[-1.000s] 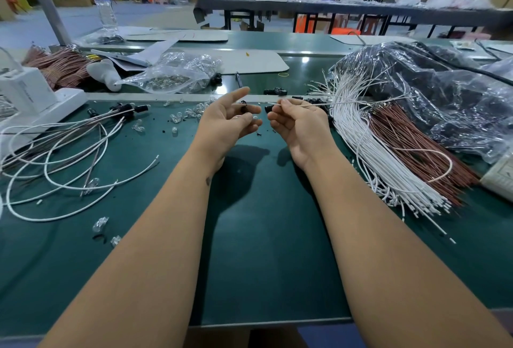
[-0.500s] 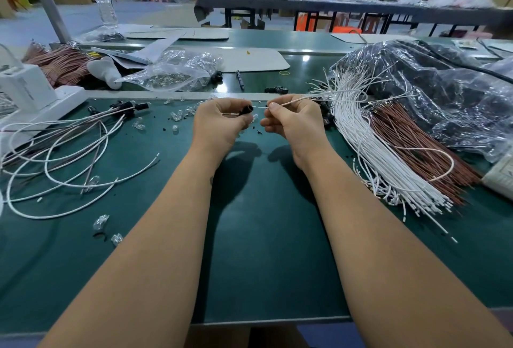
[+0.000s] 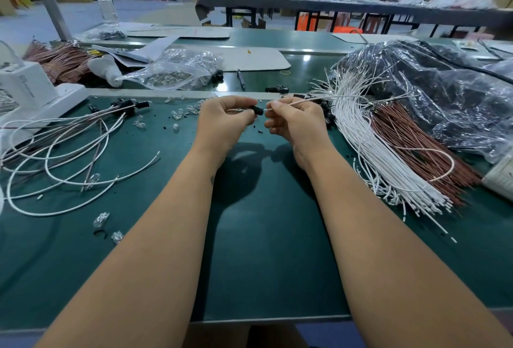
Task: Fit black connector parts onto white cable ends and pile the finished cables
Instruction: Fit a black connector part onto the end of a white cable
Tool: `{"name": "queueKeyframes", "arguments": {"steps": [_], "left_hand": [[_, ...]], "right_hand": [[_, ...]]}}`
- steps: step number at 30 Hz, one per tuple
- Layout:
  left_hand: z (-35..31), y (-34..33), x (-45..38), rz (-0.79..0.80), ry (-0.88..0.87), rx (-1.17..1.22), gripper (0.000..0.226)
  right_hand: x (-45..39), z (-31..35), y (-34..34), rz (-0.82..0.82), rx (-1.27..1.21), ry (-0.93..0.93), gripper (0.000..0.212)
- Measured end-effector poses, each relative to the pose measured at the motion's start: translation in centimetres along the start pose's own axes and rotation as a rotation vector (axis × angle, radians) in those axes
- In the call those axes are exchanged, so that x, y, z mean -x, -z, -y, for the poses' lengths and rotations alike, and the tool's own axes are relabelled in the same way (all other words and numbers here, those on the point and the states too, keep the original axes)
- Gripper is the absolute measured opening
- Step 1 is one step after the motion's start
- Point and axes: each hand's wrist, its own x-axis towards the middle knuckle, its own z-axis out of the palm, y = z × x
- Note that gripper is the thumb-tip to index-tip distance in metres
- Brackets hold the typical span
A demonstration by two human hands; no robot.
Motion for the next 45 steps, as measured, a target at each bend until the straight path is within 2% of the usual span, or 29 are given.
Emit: {"name": "queueKeyframes", "arguments": {"steps": [3, 8, 12, 21, 25, 28, 33, 41, 45], "left_hand": [[0.07, 0.09, -0.09, 0.001, -0.007, 0.059, 0.025], [0.14, 0.15, -0.23, 0.024, 0.006, 0.200, 0.028], [0.09, 0.18, -0.24, 0.029, 0.046, 0.299, 0.024], [-0.40, 0.21, 0.09, 0.042, 0.101, 0.378, 0.009], [-0.35, -0.02, 0.18, 0.071, 0.088, 0.356, 0.010], [-0.23, -0.03, 0.08, 0.069, 0.080, 0.349, 0.010], [-0.05, 0.05, -0.04, 0.060, 0.096, 0.360, 0.005], [-0.46, 0.30, 0.05, 0.076, 0.155, 0.482, 0.007], [-0.57, 0.36, 0.14, 0.112, 0.181, 0.463, 0.005]], "right_hand": [[0.01, 0.16, -0.03, 0.013, -0.056, -0.023, 0.023], [-0.29, -0.05, -0.12, -0.053, 0.047, -0.036, 0.025], [-0.25, -0.11, 0.04, -0.031, 0.006, -0.021, 0.023], [-0.20, -0.11, 0.05, -0.090, -0.019, 0.055, 0.018], [-0.09, -0.35, -0.05, -0.037, 0.075, 0.067, 0.018], [0.03, -0.34, -0.33, -0.004, 0.132, 0.064, 0.023], [-0.06, 0.19, -0.30, -0.076, 0.077, -0.022, 0.051], [0.15, 0.14, -0.73, 0.067, 0.117, -0.042, 0.046], [-0.23, -0.14, -0.66, 0.117, 0.085, -0.056, 0.053]]}}
